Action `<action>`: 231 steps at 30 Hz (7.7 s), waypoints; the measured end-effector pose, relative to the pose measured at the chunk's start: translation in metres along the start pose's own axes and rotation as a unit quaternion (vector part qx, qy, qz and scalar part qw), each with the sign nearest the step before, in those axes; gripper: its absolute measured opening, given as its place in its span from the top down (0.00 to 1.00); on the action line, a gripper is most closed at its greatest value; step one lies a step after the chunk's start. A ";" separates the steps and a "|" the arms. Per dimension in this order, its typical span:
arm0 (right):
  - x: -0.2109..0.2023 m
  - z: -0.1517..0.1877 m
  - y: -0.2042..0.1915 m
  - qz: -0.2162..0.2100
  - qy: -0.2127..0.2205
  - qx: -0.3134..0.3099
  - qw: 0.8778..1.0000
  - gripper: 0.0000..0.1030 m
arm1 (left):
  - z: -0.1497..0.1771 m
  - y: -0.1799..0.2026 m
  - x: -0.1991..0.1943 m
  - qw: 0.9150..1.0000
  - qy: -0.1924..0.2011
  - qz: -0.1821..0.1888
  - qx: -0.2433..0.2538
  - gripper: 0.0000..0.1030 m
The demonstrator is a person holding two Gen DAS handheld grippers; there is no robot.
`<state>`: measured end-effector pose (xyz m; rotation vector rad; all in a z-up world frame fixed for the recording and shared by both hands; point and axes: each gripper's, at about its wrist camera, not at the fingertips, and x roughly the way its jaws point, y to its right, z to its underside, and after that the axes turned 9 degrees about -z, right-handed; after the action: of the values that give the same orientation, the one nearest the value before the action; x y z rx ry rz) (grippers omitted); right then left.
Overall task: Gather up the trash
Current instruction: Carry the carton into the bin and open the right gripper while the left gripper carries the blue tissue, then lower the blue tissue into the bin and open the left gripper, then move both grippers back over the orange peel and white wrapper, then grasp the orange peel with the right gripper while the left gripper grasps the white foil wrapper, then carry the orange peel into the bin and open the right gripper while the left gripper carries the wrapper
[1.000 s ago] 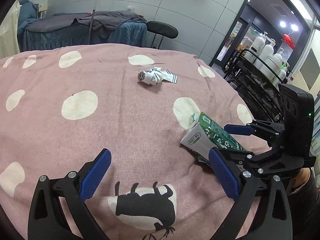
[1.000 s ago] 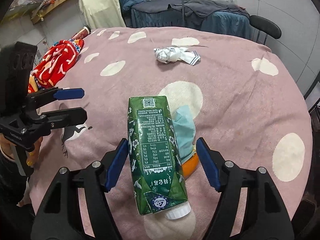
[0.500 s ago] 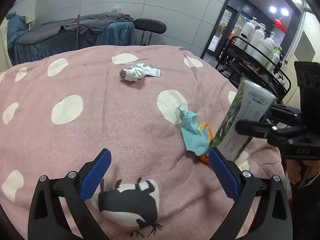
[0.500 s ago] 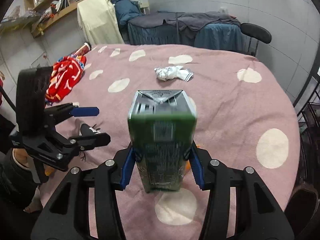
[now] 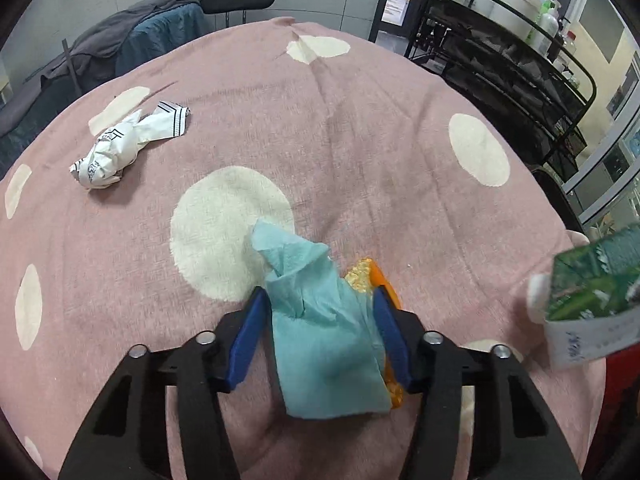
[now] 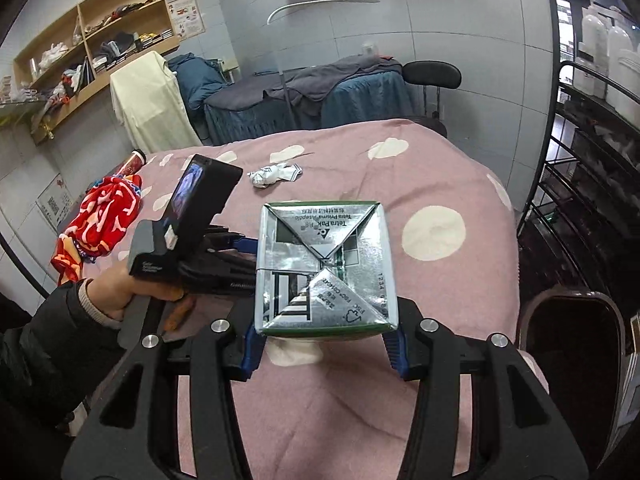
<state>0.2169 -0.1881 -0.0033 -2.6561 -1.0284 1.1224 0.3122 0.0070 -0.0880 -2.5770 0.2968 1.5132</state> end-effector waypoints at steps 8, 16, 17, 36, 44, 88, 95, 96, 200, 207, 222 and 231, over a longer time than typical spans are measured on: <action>-0.030 0.032 0.007 0.022 0.037 0.024 0.999 0.52 | 0.019 -0.006 -0.034 0.998 0.052 -0.005 -0.019 0.91; -0.055 0.049 0.004 0.034 0.082 0.033 0.995 0.52 | 0.045 0.005 -0.106 0.988 0.146 0.032 -0.045 0.92; -0.059 0.052 0.004 0.038 0.087 0.035 0.995 0.52 | 0.049 0.011 -0.117 0.985 0.159 0.041 -0.046 0.92; -0.147 0.105 0.097 0.230 0.107 0.109 0.961 0.52 | 0.059 0.163 -0.155 0.962 0.213 0.160 0.058 0.92; -0.111 0.118 0.169 0.276 0.021 0.163 0.947 0.52 | 0.052 0.196 -0.147 0.959 0.199 0.180 0.087 0.92; -0.155 0.181 0.093 0.266 0.066 0.196 0.941 0.13 | -0.010 0.334 -0.074 0.957 0.108 0.206 0.172 0.92; -0.153 0.185 0.087 0.258 0.059 0.197 0.944 0.13 | -0.006 0.347 -0.077 0.955 0.132 0.182 0.193 0.39; -0.154 0.185 0.086 0.256 0.060 0.197 0.945 0.12 | -0.006 0.348 -0.078 0.954 0.137 0.182 0.193 0.33; 0.116 -0.003 0.003 -0.042 -0.108 0.144 0.983 0.77 | -0.055 -0.110 0.002 0.990 0.105 -0.087 -0.041 0.15; 0.113 0.000 0.002 -0.035 -0.099 0.136 0.985 0.77 | -0.056 -0.107 0.007 0.991 0.104 -0.074 -0.043 0.65; 0.065 0.017 -0.003 -0.036 -0.049 0.140 0.988 0.77 | 0.020 -0.059 -0.077 0.984 0.161 -0.009 -0.072 0.68; 0.017 0.041 -0.008 -0.005 -0.010 0.126 0.992 0.77 | 0.063 -0.016 -0.111 0.981 0.179 0.017 -0.070 0.68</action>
<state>0.1942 -0.1790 -0.0411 -2.4455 -0.8382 1.1913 0.2102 0.0469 -0.0215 -2.9668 0.2815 1.1072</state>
